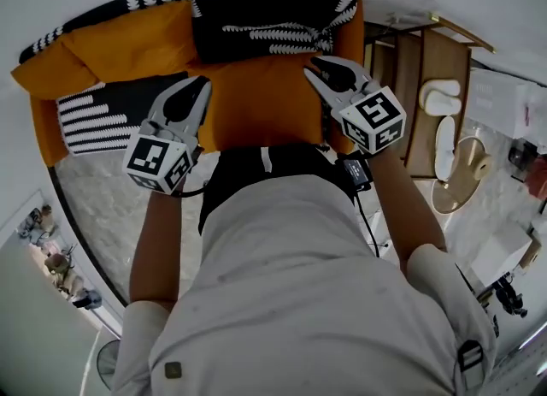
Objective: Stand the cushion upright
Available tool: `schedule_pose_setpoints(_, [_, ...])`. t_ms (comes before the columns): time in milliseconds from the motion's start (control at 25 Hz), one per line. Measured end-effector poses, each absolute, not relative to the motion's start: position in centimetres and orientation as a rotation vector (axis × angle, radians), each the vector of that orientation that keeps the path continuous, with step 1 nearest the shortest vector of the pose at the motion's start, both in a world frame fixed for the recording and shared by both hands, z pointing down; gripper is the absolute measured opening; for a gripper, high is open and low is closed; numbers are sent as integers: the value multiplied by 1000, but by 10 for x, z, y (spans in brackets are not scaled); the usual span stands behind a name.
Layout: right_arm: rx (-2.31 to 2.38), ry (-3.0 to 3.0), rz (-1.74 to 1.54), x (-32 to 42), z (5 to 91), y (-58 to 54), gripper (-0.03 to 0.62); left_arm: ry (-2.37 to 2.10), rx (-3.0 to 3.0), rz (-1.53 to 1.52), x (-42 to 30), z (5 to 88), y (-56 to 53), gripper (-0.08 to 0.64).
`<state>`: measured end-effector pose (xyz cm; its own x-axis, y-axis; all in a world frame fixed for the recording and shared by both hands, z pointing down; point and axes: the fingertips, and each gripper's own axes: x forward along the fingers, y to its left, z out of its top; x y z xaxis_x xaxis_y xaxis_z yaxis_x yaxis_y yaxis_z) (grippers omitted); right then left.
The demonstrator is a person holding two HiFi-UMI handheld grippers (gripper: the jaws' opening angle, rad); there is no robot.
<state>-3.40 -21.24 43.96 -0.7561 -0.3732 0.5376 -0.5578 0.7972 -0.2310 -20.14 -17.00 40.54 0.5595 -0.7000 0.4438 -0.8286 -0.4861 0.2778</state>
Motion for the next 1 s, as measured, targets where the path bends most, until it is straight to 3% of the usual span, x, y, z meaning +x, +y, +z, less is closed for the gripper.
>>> schedule_pose_setpoints(1000, [523,-2028,625,-12,728,-221,216,-958,2084,750,-233,683,-185,183])
